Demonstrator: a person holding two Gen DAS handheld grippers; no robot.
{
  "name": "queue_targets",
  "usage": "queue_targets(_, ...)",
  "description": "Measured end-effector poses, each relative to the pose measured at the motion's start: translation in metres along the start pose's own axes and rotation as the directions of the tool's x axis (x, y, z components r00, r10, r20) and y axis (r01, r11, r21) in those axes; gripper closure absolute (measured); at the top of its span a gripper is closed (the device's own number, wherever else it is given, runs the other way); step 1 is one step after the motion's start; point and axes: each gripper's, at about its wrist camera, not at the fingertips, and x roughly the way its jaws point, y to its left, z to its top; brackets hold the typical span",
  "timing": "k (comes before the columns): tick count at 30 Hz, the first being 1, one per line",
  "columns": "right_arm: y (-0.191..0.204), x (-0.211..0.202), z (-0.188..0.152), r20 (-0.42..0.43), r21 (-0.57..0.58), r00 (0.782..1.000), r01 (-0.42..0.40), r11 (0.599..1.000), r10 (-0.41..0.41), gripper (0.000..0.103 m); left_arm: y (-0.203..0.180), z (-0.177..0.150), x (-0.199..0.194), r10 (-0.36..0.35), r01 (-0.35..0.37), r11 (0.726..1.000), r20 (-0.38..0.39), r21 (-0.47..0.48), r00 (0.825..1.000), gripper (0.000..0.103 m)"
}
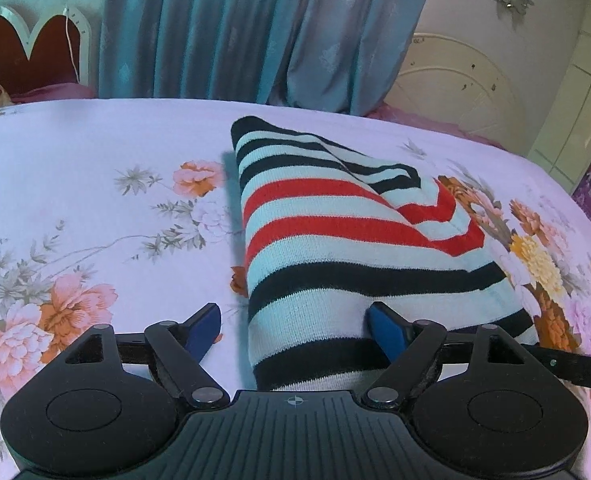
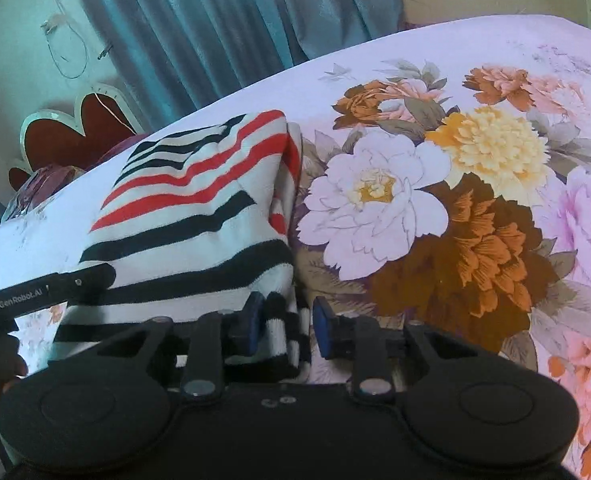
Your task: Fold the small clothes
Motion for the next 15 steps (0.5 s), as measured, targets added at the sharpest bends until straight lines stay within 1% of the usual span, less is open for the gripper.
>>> queue_targets(2, 0.004, -0.003, 0.004, -0.002, -0.020, 1.000, 0.007, 1.000, -0.007, 0.072, -0.001, 0.002, -0.002, 0.003, -0.003, 1.000, -0.003, 0.004, 1.000, 0.023)
queue_targets(5, 0.008, -0.018, 0.015, 0.068, -0.023, 0.998, 0.004, 1.000, -0.002, 0.071, -0.003, 0.008, -0.010, -0.001, 0.001, 1.000, 0.005, 0.003, 1.000, 0.023)
queue_targets(8, 0.021, -0.023, 0.031, 0.124, -0.077, 0.992, 0.007, 0.997, 0.002, 0.071, -0.004, 0.018, -0.022, -0.019, 0.020, 1.000, 0.041, -0.021, 0.999, 0.023)
queue_targets(10, 0.030, -0.018, 0.041, 0.135, -0.111, 0.991, 0.009, 0.994, 0.006, 0.072, -0.005, 0.027, -0.025, -0.022, 0.023, 0.999, 0.063, -0.025, 0.998, 0.023)
queue_targets(12, 0.039, -0.010, 0.050, 0.138, -0.124, 0.990, 0.002, 0.992, 0.015, 0.072, -0.005, 0.036, -0.022, -0.022, 0.024, 0.999, 0.062, -0.031, 0.998, 0.023)
queue_targets(15, 0.055, 0.009, 0.063, 0.135, -0.159, 0.991, 0.002, 0.987, 0.019, 0.072, -0.001, 0.050, -0.010, 0.006, -0.003, 0.999, 0.066, -0.051, 0.998, 0.023)
